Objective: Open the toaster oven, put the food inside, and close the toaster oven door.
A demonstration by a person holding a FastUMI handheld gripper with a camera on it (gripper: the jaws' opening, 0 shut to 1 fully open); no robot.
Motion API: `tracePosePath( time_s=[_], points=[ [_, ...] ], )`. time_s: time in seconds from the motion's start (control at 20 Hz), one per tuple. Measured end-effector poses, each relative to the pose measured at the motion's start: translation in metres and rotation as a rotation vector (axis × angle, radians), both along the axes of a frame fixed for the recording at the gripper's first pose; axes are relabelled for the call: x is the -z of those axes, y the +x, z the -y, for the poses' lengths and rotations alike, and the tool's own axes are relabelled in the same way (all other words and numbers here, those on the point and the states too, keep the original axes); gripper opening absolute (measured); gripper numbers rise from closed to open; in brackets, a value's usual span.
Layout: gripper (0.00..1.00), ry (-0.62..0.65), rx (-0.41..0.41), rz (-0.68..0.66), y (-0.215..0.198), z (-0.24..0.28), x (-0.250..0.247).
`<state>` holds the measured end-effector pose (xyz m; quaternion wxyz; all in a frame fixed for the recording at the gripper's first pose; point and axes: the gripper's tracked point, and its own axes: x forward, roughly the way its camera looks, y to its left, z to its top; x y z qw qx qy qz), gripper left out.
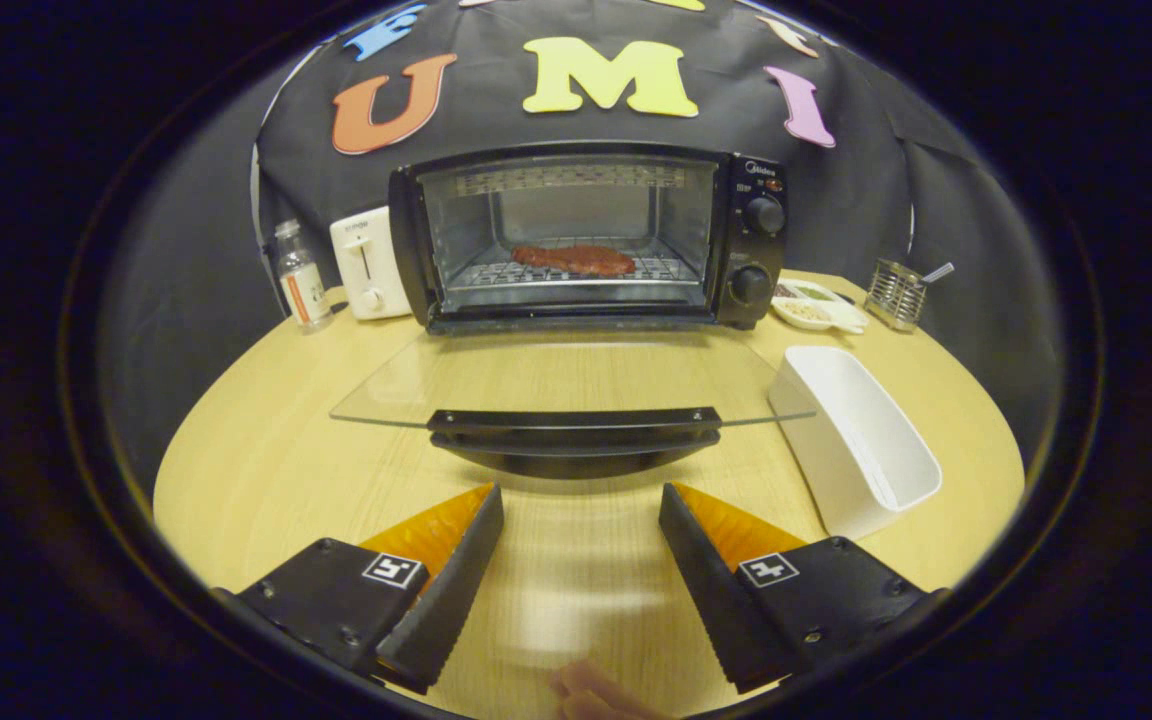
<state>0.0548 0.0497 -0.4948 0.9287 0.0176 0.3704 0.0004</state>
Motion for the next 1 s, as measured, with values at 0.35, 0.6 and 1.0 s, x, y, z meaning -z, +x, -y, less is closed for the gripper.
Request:
tracePosePath(
  time_s=[0.35,0.6,1.0],
  points=[
    [1.0,-0.001,-0.016,0.0,0.012,-0.002,0.001],
    [1.0,-0.006,-0.019,0.005,0.019,-0.002,-0.002],
    [1.0,-0.027,-0.028,0.045,0.041,0.002,-0.025]
  ],
)
